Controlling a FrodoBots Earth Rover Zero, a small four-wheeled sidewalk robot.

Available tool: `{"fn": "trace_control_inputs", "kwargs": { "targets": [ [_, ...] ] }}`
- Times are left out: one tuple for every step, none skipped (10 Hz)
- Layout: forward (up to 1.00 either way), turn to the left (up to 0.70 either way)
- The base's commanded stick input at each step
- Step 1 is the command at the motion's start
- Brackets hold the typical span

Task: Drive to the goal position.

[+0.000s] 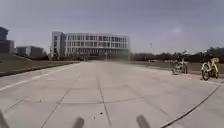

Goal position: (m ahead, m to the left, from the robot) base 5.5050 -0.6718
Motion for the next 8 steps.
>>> {"fn": "trace_control_inputs", "kwargs": {
  "targets": [
    [0.7, 0.0],
    [0.7, 0.0],
    [0.7, 0.0],
    [0.7, 0.0],
    [0.7, 0.0],
    [0.7, 0.0],
    [0.7, 0.0],
    [0.7, 0.0]
  ]
}}
